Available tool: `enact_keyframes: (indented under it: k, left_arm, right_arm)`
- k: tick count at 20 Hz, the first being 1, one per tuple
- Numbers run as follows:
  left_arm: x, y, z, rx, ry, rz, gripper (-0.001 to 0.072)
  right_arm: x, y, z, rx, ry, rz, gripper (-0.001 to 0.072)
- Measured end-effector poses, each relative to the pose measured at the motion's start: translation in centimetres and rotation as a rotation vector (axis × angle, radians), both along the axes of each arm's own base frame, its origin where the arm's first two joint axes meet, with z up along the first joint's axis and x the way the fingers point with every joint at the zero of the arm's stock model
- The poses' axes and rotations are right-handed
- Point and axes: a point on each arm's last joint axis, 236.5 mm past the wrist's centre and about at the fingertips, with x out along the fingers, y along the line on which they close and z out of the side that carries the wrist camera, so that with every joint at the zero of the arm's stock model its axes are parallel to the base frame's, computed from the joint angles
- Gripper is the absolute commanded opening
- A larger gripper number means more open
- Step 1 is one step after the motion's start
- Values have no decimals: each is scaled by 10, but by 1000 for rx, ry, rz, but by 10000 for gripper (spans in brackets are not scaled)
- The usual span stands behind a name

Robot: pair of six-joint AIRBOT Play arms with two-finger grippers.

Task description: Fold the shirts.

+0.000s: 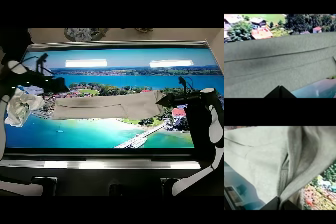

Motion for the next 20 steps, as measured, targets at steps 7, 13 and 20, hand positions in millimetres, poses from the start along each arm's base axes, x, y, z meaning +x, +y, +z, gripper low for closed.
enact_keyframes:
  k: [7,13,20]
  left_arm:
    - [-29,-142,-65,-3,53,-224,37]
    - [-51,-236,-108,-134,102,-248,37]
    - [-82,-328,-112,-440,221,-213,34]
  right_arm:
    - [-23,45,118,-194,-226,105,39]
    - [-66,65,220,-291,-407,69,39]
    - [-100,71,278,-319,-509,-5,39]
